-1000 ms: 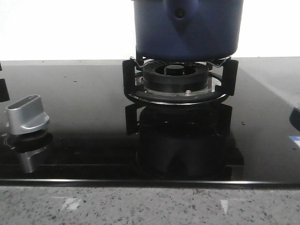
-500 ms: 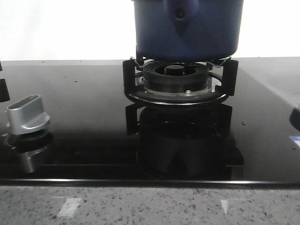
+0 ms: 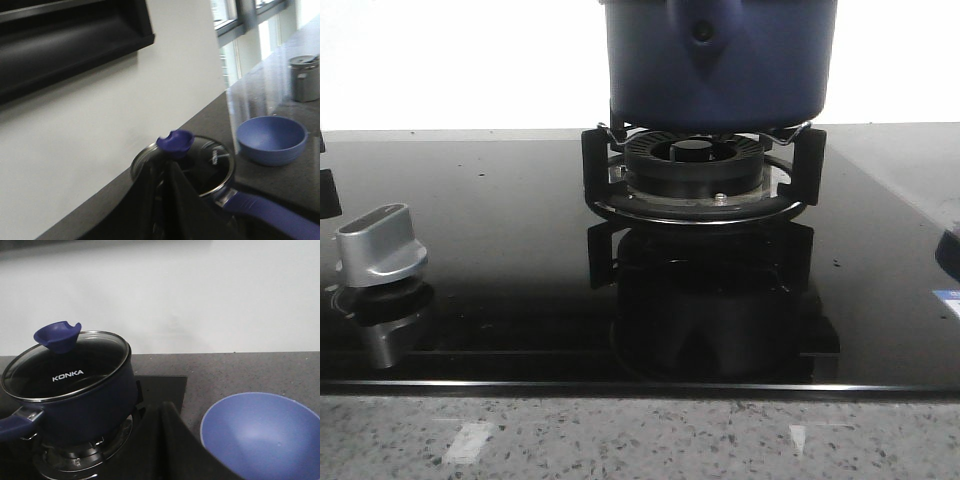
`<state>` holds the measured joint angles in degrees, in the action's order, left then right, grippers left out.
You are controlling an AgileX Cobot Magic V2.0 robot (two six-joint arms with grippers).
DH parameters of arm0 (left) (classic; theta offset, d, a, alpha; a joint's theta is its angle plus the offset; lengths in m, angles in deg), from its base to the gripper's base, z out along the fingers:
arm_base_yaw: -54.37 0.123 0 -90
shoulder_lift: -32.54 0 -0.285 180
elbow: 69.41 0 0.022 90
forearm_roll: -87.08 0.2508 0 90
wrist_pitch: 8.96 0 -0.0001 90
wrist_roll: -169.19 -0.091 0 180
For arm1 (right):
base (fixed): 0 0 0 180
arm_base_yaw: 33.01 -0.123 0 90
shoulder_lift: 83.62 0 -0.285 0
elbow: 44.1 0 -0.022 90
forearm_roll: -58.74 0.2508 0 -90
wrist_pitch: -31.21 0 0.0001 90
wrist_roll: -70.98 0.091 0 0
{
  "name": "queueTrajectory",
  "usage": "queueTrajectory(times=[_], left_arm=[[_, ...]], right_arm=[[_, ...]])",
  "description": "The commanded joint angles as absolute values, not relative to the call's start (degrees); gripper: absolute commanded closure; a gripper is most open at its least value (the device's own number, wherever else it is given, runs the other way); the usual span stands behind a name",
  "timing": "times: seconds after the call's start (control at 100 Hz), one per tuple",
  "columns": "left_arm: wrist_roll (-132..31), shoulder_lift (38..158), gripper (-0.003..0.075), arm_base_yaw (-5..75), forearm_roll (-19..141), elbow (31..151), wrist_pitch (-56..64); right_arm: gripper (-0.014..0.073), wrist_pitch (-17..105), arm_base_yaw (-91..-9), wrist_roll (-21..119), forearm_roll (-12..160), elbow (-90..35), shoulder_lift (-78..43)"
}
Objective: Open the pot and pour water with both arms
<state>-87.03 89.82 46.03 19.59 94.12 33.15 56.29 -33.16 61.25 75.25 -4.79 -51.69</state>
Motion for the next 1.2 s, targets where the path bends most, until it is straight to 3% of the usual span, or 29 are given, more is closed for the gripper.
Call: queueTrajectory(times=[0.0,0.17,0.44,1.19], left_arm=[[-86.2,83.3,0.0741,46.3,17.1,86.0,22.8],[-86.2,71.6,0.074,46.3,12.6,68.2,11.7],[-86.2,62.5,0.074,46.3,10.5,53.6,11.0],[-86.2,61.7,0.074,46.3,9.7,52.8,11.0]], right_arm=[[0.0662,46.5,-33.3,60.3,75.3,-0.7,-55.9],[0.0662,45.8,-33.3,60.3,75.3,3.6,-60.9],[0.0662,46.2,-33.3,60.3,75.3,4.2,-61.3],[0.0662,46.2,-33.3,60.3,75.3,4.2,-61.3]])
